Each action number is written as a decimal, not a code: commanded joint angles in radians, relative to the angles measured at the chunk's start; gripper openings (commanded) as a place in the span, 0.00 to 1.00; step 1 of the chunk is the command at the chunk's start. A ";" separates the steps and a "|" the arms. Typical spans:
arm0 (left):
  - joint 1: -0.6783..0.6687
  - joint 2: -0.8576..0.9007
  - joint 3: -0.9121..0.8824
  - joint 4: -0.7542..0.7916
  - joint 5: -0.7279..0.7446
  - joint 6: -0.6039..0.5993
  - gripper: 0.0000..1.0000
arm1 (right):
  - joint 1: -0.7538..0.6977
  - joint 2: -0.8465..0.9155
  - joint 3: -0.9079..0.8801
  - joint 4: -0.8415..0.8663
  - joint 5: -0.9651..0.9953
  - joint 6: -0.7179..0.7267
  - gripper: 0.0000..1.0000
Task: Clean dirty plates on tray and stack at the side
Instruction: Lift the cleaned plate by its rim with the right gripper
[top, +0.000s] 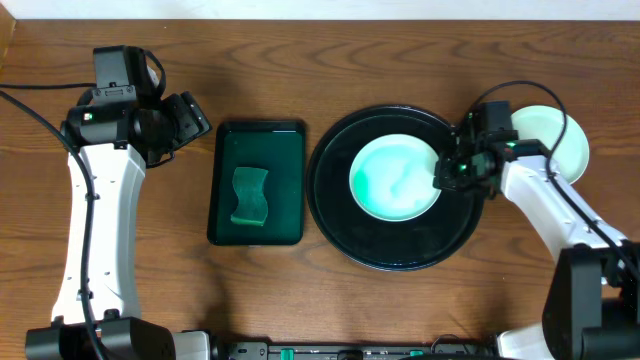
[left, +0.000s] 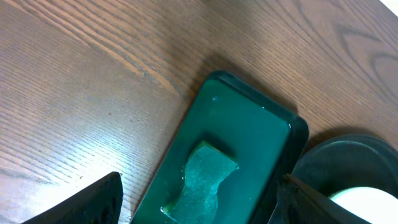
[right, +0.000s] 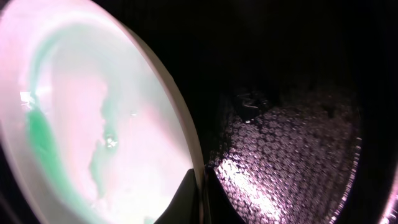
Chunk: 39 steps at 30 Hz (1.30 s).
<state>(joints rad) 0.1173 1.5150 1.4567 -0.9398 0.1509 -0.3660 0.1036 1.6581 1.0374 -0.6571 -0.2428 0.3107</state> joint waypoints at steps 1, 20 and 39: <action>0.005 0.002 0.006 -0.005 -0.006 -0.002 0.80 | -0.019 -0.040 0.015 -0.002 -0.054 0.003 0.01; 0.005 0.002 0.006 -0.005 -0.006 -0.002 0.80 | 0.069 -0.041 0.015 0.193 -0.195 0.098 0.01; 0.005 0.002 0.006 -0.005 -0.006 -0.002 0.80 | 0.168 -0.041 0.015 0.322 -0.232 0.232 0.01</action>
<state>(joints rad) 0.1173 1.5150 1.4567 -0.9394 0.1509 -0.3660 0.2470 1.6356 1.0374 -0.3420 -0.4709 0.4740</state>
